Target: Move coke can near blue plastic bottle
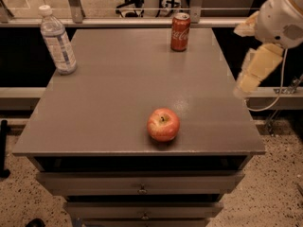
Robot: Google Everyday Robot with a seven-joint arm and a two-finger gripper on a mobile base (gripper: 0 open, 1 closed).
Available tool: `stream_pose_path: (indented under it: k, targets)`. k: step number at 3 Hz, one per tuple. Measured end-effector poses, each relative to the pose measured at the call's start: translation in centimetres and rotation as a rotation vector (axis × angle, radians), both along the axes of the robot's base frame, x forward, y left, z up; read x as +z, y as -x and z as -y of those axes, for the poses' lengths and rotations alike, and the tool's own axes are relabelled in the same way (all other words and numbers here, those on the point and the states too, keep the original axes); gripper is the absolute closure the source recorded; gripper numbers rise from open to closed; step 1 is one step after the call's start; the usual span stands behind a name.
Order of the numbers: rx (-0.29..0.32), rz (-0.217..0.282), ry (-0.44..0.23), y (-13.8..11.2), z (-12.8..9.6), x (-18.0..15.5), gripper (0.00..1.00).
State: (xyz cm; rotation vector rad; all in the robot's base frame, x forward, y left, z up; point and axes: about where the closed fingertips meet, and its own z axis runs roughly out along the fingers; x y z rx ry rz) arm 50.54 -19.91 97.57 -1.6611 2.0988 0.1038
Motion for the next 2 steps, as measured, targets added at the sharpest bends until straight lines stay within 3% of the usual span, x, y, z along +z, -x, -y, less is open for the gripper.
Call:
stream_pose_path:
  k: [1, 2]
  targets:
    - [-0.005, 0.062, -0.158, -7.5, -2.0, -0.2, 0.00]
    - [-0.010, 0.079, -0.196, -9.6, -2.3, -0.4, 0.00]
